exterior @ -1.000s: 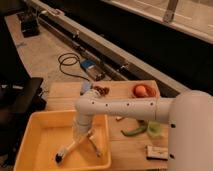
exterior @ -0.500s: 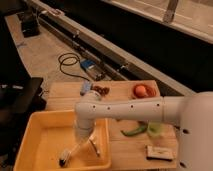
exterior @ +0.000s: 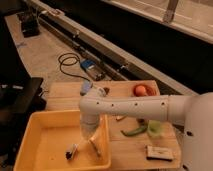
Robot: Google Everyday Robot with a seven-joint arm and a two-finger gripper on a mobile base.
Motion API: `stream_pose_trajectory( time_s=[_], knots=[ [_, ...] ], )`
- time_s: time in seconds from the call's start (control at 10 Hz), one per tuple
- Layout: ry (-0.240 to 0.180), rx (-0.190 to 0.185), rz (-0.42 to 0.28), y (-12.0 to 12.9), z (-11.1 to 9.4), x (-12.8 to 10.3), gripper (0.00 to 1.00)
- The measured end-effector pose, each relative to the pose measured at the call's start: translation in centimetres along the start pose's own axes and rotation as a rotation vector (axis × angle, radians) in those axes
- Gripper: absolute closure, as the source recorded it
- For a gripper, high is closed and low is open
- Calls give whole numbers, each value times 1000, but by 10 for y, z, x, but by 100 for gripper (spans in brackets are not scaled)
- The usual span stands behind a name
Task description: Wipe tray with brush
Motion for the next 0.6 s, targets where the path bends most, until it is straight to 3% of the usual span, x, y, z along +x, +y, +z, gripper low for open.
stream_pose_trajectory(
  time_s=[0.2, 0.6],
  knots=[
    [13, 7, -18, -12, -3, -3, 100],
    [-17, 24, -135, -49, 9, -53, 100]
  ],
)
